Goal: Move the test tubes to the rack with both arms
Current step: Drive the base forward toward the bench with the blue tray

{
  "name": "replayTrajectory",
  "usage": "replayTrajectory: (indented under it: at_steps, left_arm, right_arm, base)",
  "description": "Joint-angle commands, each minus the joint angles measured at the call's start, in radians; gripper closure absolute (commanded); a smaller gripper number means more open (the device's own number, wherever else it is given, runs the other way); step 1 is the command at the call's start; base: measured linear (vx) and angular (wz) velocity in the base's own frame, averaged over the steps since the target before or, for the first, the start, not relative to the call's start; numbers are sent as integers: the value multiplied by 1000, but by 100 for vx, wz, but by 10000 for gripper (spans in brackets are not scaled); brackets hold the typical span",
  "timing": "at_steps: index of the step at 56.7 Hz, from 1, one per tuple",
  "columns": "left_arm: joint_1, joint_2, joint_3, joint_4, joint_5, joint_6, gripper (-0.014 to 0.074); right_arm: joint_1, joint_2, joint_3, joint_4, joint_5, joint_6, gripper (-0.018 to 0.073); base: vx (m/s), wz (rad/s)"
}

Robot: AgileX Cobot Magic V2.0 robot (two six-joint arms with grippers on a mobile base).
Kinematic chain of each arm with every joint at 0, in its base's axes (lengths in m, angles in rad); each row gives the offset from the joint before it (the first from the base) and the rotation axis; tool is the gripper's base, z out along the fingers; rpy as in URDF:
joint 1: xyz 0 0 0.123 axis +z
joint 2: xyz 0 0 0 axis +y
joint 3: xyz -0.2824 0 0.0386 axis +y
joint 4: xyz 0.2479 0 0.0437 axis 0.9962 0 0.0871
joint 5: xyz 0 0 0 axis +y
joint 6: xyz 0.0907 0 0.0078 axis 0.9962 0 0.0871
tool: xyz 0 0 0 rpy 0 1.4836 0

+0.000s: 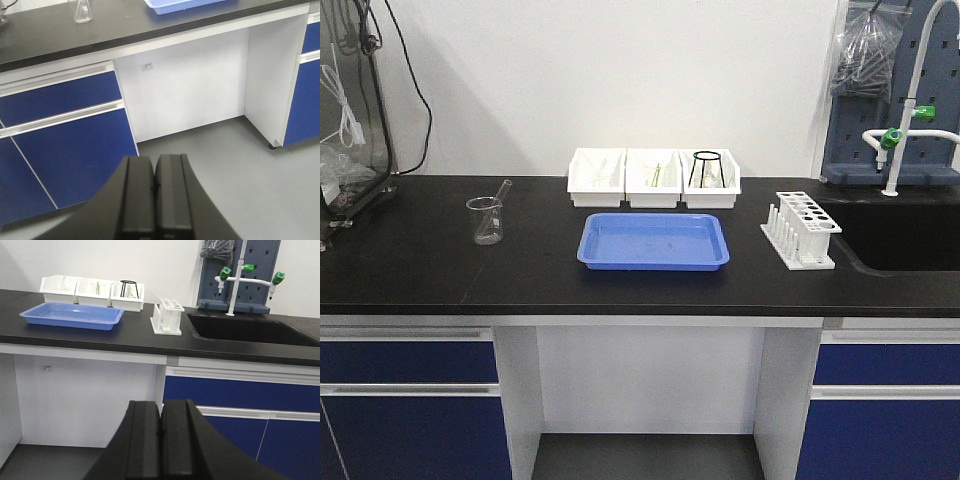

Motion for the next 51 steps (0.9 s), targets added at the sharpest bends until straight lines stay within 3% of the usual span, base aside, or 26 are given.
replayTrajectory:
  at_steps: [1, 27, 51]
  left_arm:
    - [-1, -20, 25, -2, -75, -1, 617]
    - [-1, -20, 25, -2, -75, -1, 617]
    - [-1, -20, 25, -2, -75, -1, 617]
  right_arm:
    - [-6, -7, 11, -2, -75, -8, 567]
    - [-6, -7, 11, -2, -75, -8, 567]
    - [-6, -7, 11, -2, -75, -8, 567]
  base:
    - [0, 2]
    - [7, 1]
    - [30, 4]
